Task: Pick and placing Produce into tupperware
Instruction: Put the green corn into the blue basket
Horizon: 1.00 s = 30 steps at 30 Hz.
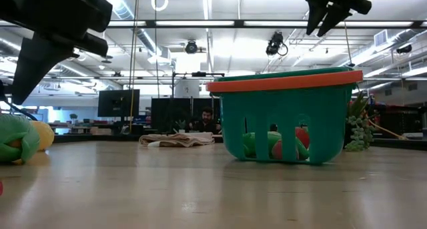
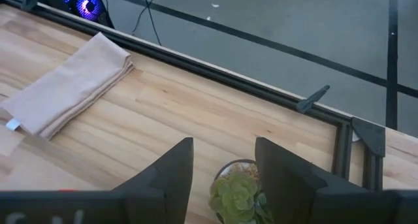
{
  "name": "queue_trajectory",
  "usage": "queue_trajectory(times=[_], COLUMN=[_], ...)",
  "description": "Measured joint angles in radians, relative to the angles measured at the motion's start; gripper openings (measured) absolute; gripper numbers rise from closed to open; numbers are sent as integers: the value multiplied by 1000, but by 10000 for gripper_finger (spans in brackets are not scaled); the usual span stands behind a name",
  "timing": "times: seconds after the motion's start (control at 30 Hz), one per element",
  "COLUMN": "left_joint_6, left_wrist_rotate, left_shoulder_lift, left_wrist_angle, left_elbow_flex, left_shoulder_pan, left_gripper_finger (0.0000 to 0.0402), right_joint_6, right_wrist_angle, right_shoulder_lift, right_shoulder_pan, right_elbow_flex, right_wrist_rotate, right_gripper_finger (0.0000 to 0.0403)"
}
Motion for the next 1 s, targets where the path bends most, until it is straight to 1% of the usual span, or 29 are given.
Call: queue_trajectory(times=[0.17, 0.33, 0.53, 0.83, 1.0], left_joint_6=[33, 32, 80, 82, 77], left_wrist_rotate=[-1, 0, -1, -4, -31], left_shoulder_lift=[0, 0, 0, 0, 0], left_wrist_angle=[-1, 45, 51, 63, 68], left_elbow_flex=[0, 0, 0, -1, -57], left_shoulder_pan=[2, 1, 2, 2, 6], left_gripper_finger=[204, 209, 227, 258, 270], right_joint_6=[0, 0, -2, -9, -32], right_wrist_angle=[0, 0, 0, 0, 0], right_shoulder_lift=[0, 0, 0, 0, 0], right_shoulder_pan=[0, 0, 0, 0, 0], right_elbow_flex=[0, 0, 0, 0, 0], right_wrist_rotate=[-1, -1, -2, -1, -1], right_gripper_finger=[173, 173, 173, 173, 173])
